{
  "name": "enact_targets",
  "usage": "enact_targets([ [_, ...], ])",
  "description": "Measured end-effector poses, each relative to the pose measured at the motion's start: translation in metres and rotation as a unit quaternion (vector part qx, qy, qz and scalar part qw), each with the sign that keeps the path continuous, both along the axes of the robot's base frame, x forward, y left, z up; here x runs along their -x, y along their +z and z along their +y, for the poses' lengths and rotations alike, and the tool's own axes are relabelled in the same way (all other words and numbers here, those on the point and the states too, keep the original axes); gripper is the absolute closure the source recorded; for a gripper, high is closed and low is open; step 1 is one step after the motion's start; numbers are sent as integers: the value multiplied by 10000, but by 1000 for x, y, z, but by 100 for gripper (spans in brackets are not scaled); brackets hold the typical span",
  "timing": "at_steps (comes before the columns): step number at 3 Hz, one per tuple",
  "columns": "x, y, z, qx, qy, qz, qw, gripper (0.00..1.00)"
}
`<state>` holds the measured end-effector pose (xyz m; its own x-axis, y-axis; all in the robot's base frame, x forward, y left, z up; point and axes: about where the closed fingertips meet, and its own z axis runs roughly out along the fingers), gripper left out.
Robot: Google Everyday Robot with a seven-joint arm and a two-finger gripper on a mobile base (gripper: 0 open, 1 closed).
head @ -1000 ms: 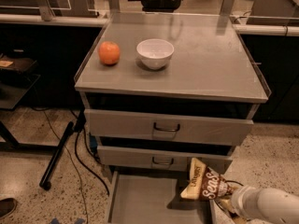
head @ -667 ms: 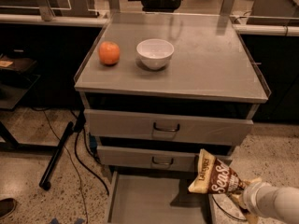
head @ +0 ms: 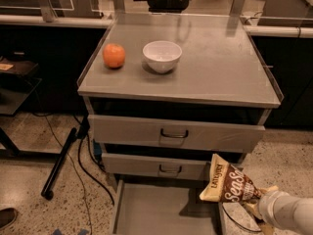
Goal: Pick brown chip bag from bottom drawer and place on counter
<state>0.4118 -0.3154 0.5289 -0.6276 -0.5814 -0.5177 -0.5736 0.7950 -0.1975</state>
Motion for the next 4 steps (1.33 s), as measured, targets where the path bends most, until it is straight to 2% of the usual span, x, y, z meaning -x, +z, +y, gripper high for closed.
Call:
enact_targets([
  [1,-5,57,-2,89,46,-440,9990,100],
  [2,-12,138,14,143,283,-1126,9931,100],
  [3,-5,158,27,201,479,-1386,9890,100],
  [4,-6,155,27,156,465,-1338,9898,100],
])
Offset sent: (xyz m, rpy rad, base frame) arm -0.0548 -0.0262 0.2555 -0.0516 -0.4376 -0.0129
